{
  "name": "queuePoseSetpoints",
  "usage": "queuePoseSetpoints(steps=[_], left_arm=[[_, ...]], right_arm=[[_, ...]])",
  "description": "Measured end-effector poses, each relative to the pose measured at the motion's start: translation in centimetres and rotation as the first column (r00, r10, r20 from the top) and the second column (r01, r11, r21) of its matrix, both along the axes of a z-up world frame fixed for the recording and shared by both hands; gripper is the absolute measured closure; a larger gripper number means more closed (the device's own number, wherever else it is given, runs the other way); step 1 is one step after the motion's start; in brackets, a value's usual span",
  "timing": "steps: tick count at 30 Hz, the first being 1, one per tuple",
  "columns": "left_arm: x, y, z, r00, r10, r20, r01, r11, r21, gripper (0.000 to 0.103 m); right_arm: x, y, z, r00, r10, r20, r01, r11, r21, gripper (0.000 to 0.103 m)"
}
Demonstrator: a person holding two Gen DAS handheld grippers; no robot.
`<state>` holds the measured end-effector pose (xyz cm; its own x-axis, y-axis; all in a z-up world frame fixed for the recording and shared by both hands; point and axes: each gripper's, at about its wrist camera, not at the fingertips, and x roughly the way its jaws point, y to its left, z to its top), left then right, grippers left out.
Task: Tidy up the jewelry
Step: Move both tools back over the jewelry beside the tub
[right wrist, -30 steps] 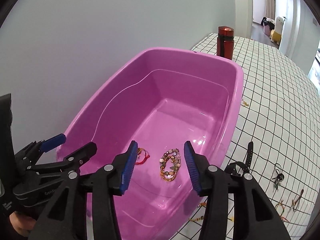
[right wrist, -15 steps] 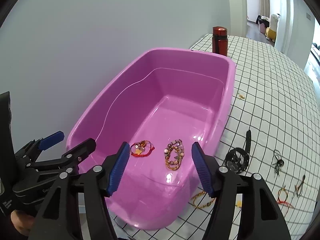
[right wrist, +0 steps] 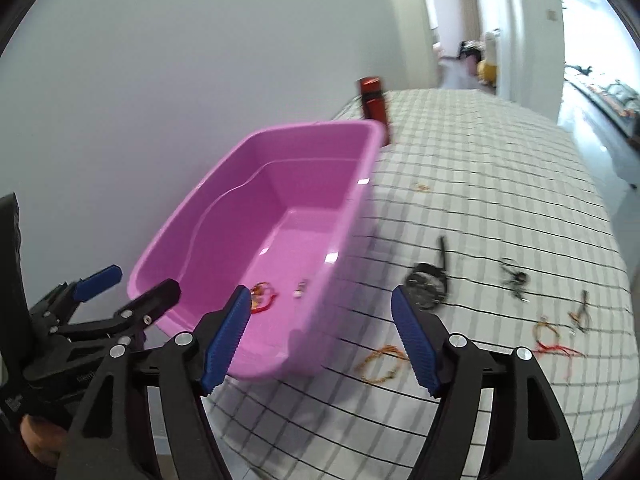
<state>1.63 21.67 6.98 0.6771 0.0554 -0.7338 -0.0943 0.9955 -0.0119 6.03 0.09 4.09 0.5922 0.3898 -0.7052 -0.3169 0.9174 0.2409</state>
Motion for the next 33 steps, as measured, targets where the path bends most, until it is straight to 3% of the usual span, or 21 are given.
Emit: queuePoseSetpoints(steps=[9,16,25,33], left_arm=[[-1.7,-5.0,0.4,0.988,-0.14,0.063,0.143,0.989,-0.04,0.006],[-3.8,-9.5,0.1,0.983,-0.172,0.058,0.175,0.983,-0.048,0.006],[-7.2,-15.0,-2.5,0.999,-0.033,0.011,0.033,0.998,-0.049,0.006],[-8.1,-17.0,-8.3,0.985,0.162,-0.062,-0.165,0.985,-0.042,0.006]], right_arm=[[-4.9,-7.6,-1.2,0.987,-0.161,0.017,0.161,0.986,-0.05,0.034],[-6.7,-12.7,-2.4,0.982,-0.189,0.006,0.189,0.979,-0.073,0.034],[-7.9,-17.6,-5.2,0.999,-0.044,0.002,0.044,0.998,-0.053,0.034],[-6.9,-19.0,-9.5,0.994,0.11,-0.008,-0.11,0.993,-0.037,0.034]])
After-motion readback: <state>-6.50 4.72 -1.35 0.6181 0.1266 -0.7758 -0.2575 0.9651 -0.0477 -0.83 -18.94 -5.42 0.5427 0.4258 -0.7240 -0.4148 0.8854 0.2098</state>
